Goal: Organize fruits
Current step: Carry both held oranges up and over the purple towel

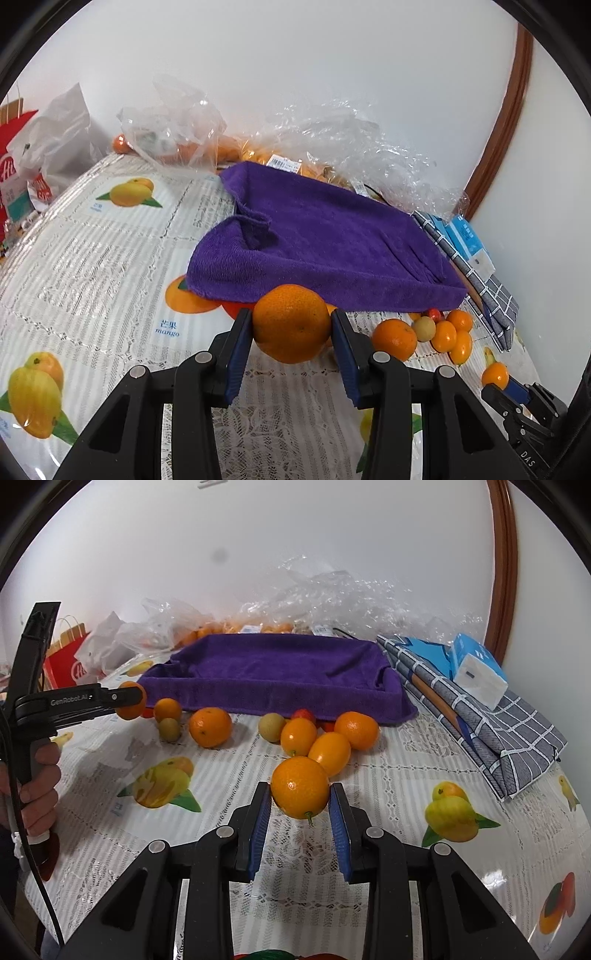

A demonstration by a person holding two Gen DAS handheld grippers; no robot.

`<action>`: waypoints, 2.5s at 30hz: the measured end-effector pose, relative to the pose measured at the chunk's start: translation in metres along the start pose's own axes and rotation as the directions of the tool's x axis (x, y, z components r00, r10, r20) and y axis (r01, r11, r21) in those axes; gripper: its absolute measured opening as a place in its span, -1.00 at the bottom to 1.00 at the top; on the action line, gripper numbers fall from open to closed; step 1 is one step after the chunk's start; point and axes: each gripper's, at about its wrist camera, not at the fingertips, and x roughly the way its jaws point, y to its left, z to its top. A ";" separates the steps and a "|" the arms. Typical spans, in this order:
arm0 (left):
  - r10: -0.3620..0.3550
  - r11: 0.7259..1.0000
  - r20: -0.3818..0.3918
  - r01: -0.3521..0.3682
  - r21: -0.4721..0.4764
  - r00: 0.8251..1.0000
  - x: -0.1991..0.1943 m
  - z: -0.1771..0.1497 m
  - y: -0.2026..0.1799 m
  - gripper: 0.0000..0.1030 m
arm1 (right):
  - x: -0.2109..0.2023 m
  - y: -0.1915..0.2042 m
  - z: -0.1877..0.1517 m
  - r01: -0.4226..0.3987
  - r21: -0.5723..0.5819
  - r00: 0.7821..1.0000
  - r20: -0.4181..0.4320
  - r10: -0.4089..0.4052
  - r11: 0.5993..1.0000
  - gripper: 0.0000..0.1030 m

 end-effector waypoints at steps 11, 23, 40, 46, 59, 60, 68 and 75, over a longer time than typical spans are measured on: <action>-0.008 0.999 0.041 0.007 0.043 0.999 -0.008 0.000 -0.008 -0.21 | -0.001 -0.013 0.000 -0.081 0.073 0.997 0.002 0.081 0.994 -0.38; -0.088 0.996 0.080 0.089 -0.018 0.993 -0.013 0.036 -0.016 -0.21 | 0.001 -0.022 0.035 -0.032 0.071 0.999 0.030 0.030 0.997 -0.38; -0.011 0.998 0.184 0.023 -0.065 0.983 0.061 0.122 -0.029 -0.21 | 0.080 -0.045 0.175 0.008 0.113 0.990 0.139 -0.023 0.994 -0.38; 0.017 0.997 0.132 -0.007 -0.078 0.991 0.088 0.108 -0.017 -0.21 | 0.117 -0.056 0.167 -0.012 0.160 0.995 0.099 -0.004 0.987 -0.38; 0.031 0.999 0.020 -0.030 -0.016 0.999 0.113 0.101 -0.020 -0.21 | 0.155 -0.079 0.146 0.014 0.220 0.999 -0.034 -0.007 0.975 -0.38; 0.032 0.999 0.013 -0.032 -0.011 0.999 0.114 0.100 -0.021 -0.21 | 0.158 -0.078 0.144 0.013 0.214 0.999 -0.043 -0.003 0.977 -0.38; 0.057 0.998 -0.035 -0.057 0.006 0.998 0.124 0.096 -0.022 -0.21 | 0.167 -0.070 0.141 0.021 0.190 0.997 -0.083 -0.005 0.981 -0.38; 0.065 0.998 -0.067 -0.064 0.015 0.996 0.129 0.093 -0.023 -0.21 | 0.179 -0.071 0.139 0.032 0.184 0.986 -0.164 -0.001 0.982 -0.38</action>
